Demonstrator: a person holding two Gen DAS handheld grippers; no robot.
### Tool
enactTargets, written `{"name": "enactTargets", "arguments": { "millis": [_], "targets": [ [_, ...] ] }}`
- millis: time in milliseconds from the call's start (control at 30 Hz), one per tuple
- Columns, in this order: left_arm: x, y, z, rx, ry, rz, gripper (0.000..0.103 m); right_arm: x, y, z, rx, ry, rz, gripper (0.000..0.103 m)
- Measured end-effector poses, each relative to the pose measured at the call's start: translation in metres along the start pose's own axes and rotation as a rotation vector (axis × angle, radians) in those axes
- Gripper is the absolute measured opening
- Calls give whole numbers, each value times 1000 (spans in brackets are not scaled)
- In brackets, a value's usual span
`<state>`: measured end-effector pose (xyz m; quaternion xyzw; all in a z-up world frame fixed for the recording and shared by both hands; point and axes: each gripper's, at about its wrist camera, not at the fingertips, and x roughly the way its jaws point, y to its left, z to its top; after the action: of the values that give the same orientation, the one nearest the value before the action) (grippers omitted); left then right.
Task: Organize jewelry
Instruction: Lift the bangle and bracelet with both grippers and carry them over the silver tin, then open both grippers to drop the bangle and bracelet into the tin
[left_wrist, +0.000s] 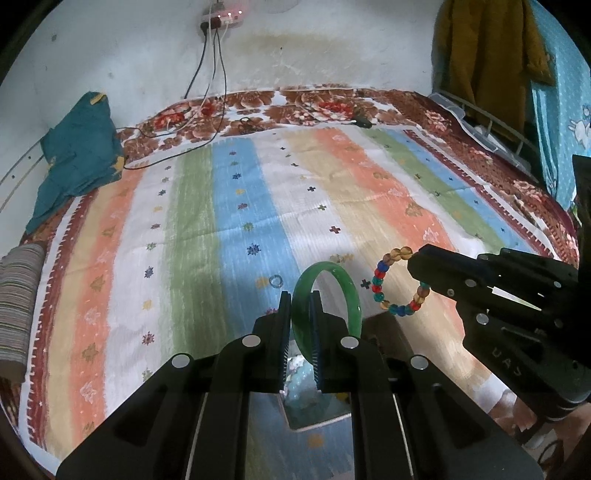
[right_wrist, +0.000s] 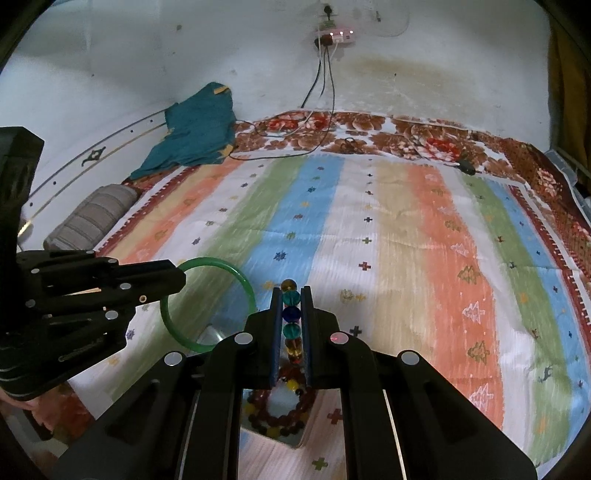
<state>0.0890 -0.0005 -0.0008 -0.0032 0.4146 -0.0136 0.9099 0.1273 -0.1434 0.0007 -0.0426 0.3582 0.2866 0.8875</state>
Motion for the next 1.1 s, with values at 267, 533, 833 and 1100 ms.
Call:
{"name": "enactTargets", "arguments": {
  "millis": [267, 533, 833, 1100],
  "targets": [
    [-7, -3, -11, 5, 7, 3, 10, -8, 7, -12, -6, 12, 12, 11],
    [-9, -6, -22, 7, 24, 5, 10, -11, 11, -22, -9, 30, 25, 11],
    [-11, -5, -27, -19, 28, 12, 22, -11, 11, -28, -9, 40, -13, 11],
    [-8, 14, -23, -97, 35, 52, 43, -2, 2, -28, -8, 54, -58, 37]
  ]
}}
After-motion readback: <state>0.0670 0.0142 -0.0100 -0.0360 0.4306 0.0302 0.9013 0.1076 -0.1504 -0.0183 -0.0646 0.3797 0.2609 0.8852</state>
